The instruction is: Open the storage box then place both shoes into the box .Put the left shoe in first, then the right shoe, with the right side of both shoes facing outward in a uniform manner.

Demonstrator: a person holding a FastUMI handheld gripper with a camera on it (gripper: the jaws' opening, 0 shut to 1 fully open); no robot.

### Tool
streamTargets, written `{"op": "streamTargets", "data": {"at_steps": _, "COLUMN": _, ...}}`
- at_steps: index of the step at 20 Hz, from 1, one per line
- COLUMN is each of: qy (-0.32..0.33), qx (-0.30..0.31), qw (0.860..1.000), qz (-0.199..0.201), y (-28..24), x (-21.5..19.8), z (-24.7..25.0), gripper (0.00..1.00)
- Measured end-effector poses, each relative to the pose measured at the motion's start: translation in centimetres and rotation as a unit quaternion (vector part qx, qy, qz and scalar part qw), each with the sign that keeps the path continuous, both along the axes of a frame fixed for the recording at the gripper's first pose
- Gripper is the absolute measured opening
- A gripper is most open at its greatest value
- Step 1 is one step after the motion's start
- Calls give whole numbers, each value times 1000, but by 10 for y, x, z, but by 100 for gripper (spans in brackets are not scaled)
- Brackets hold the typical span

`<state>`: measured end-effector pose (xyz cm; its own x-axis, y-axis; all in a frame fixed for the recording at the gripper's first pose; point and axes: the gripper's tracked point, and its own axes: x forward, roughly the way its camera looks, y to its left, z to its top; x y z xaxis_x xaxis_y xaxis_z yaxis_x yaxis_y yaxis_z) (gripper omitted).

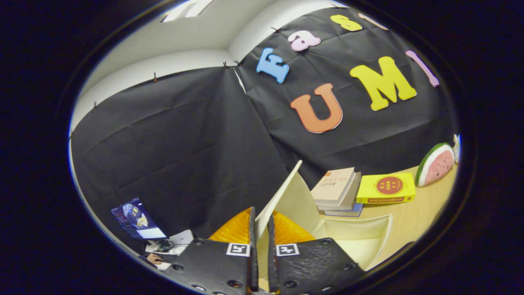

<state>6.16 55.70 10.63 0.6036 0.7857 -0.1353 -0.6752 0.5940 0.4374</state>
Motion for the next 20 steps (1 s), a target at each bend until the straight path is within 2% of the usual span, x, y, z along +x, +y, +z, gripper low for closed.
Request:
{"op": "streamTargets", "data": {"at_steps": 2, "qy": 0, "qx": -11, "qw": 1000, "qz": 4, "y": 25, "x": -2, "z": -2, "gripper": 12}}
{"op": "streamTargets", "data": {"at_steps": 4, "qy": 2, "qx": -18, "qw": 1000, "qz": 19, "y": 49, "x": -7, "z": -5, "gripper": 20}}
{"op": "streamTargets", "data": {"at_steps": 6, "qy": 2, "qx": -31, "qw": 999, "qz": 36, "y": 70, "x": -15, "z": -12, "gripper": 36}}
{"op": "streamTargets", "data": {"at_steps": 9, "qy": -19, "qx": -41, "qw": 998, "qz": 54, "y": 85, "x": -30, "z": -14, "gripper": 79}}
{"op": "streamTargets", "data": {"at_steps": 12, "qy": -53, "qx": -52, "qw": 996, "qz": 54, "y": 79, "x": -45, "z": -13, "gripper": 91}}
{"op": "streamTargets", "data": {"at_steps": 16, "qy": -105, "qx": -66, "qw": 992, "qz": 27, "y": 54, "x": -50, "z": -7, "gripper": 93}}
{"op": "streamTargets", "data": {"at_steps": 20, "qy": -156, "qx": -84, "qw": 984, "qz": -8, "y": -2, "x": -54, "z": -4, "gripper": 95}}
